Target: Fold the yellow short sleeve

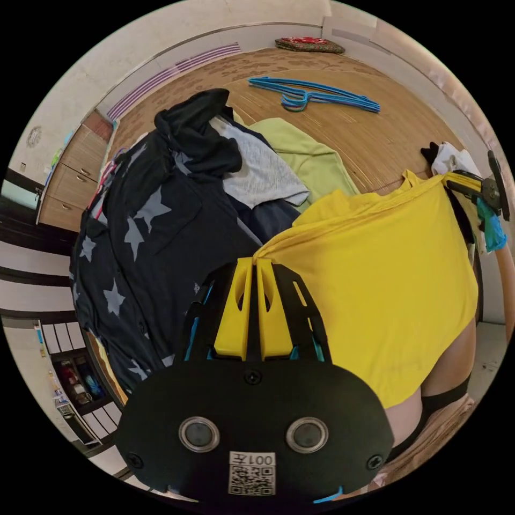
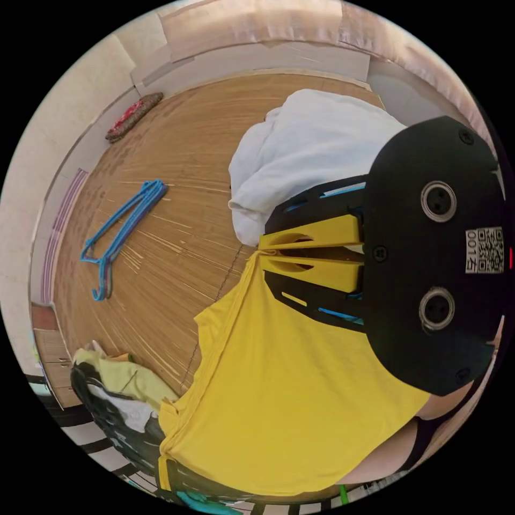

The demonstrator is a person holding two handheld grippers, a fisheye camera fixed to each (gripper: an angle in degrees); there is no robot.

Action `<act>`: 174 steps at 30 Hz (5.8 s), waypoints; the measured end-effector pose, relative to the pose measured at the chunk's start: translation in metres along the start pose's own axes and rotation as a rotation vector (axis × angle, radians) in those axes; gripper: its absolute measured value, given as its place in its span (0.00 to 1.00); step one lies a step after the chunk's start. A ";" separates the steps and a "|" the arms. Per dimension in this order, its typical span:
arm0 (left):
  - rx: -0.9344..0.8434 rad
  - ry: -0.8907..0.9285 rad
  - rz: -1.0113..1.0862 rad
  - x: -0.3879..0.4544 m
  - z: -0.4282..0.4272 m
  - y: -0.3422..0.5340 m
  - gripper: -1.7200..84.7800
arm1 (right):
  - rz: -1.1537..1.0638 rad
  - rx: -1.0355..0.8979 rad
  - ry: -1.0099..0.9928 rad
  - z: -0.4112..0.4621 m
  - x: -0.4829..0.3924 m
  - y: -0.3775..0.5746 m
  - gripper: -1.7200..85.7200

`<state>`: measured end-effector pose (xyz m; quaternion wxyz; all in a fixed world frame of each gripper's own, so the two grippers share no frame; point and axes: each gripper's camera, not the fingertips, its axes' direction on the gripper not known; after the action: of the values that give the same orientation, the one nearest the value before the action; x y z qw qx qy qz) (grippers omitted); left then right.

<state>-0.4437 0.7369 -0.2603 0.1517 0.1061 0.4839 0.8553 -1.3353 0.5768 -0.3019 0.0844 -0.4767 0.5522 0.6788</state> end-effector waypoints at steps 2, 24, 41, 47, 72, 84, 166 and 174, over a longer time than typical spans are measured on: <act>0.004 0.064 -0.039 -0.010 0.010 -0.005 0.00 | -0.003 -0.061 -0.025 0.017 0.006 -0.013 0.04; 0.106 0.140 -0.064 -0.003 -0.003 0.071 0.01 | 0.200 0.113 -0.308 -0.009 0.117 -0.010 0.04; 0.117 0.304 0.253 0.104 0.028 0.209 0.14 | -0.293 0.162 -0.484 -0.014 0.050 0.197 0.17; 0.116 0.328 0.176 0.112 0.052 0.229 0.13 | -0.166 0.182 -0.636 0.009 0.062 0.238 0.17; 0.307 0.279 -0.082 0.142 0.056 0.327 0.02 | -0.136 0.222 -0.539 0.014 0.023 0.298 0.03; 0.446 0.180 -0.082 0.128 -0.024 0.387 0.01 | -0.067 0.394 -0.462 -0.044 0.014 0.347 0.03; 0.404 -0.270 0.451 0.346 -0.148 0.402 0.01 | -0.123 0.317 0.185 -0.177 -0.167 0.346 0.05; 0.556 -0.301 0.288 0.324 -0.213 0.428 0.00 | 0.056 0.388 -0.004 -0.180 -0.116 0.352 0.05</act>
<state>-0.8823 0.4774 0.0104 0.0646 0.3356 0.6509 0.6779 -1.3997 0.3426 0.0311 0.1568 -0.4346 0.6855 0.5627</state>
